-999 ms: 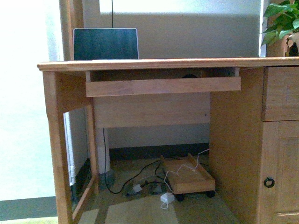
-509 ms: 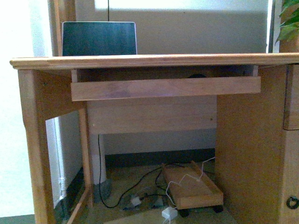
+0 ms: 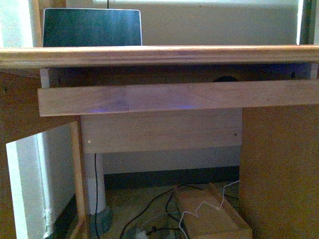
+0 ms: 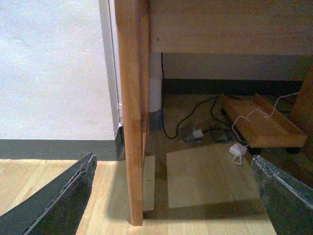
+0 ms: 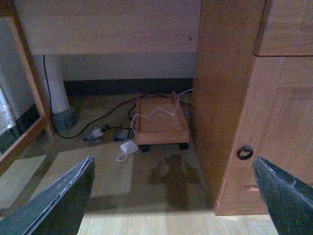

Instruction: Place mouse

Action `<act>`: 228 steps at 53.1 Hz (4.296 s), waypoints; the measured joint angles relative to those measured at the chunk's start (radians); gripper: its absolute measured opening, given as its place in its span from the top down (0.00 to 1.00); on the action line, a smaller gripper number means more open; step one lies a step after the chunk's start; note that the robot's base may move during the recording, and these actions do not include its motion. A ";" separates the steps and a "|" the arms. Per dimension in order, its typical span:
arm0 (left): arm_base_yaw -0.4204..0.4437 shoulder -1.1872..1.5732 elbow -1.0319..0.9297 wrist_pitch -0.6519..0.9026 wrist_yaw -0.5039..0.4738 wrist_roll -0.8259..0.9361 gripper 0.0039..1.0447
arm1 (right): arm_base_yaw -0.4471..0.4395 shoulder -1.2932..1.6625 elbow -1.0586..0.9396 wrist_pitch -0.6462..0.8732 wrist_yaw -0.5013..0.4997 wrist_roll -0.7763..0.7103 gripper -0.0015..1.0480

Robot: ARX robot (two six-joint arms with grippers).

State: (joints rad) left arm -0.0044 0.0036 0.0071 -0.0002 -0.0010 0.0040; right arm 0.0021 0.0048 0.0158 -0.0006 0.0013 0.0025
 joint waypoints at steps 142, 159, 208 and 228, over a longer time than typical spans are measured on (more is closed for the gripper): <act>-0.053 1.905 0.845 0.670 0.374 1.245 0.07 | 0.000 0.000 0.000 0.000 -0.002 0.000 0.07; -0.092 1.576 0.632 0.414 0.398 0.890 0.07 | 0.000 0.000 0.000 0.000 -0.002 0.000 0.07; -0.007 0.580 0.056 0.513 -0.010 0.004 0.98 | 0.156 1.198 0.791 0.208 0.150 -0.007 0.07; 0.000 0.427 0.003 0.426 0.001 0.003 0.98 | 0.233 1.430 0.944 0.021 0.208 -0.098 0.07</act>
State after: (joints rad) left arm -0.0044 0.4309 0.0097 0.4259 -0.0002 0.0067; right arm 0.2356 1.4345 0.9600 0.0200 0.2089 -0.0952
